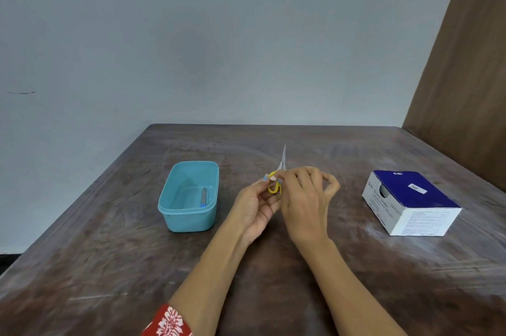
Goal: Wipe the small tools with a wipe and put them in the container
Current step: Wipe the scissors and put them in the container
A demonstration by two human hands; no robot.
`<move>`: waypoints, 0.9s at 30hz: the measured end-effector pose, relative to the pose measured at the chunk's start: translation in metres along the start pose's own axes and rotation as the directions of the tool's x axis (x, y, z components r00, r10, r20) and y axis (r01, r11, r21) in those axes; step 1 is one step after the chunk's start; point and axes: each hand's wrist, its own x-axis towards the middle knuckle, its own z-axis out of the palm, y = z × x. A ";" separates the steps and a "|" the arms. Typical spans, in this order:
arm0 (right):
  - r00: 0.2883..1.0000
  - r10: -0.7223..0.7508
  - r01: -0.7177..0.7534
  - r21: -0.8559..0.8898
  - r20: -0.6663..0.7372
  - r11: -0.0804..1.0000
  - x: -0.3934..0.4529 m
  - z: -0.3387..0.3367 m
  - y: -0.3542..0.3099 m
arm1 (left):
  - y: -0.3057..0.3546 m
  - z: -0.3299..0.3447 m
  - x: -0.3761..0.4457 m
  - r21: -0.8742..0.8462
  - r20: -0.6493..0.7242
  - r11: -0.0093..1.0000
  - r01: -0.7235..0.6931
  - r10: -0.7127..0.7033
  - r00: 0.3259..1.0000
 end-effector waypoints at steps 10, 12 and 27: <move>0.998 -0.045 0.045 -0.010 0.034 0.999 -0.003 0.004 -0.001 | 0.005 0.000 0.000 -0.048 -0.062 0.997 -0.059 0.056 0.996; 0.998 -0.052 0.053 -0.017 0.035 0.998 -0.003 0.004 -0.002 | 0.005 0.000 0.000 -0.030 -0.083 0.997 -0.075 0.072 0.994; 0.999 0.033 -0.034 0.023 0.042 0.999 -0.003 0.000 0.000 | 0.003 0.003 -0.003 0.110 -0.080 0.990 -0.088 0.097 0.992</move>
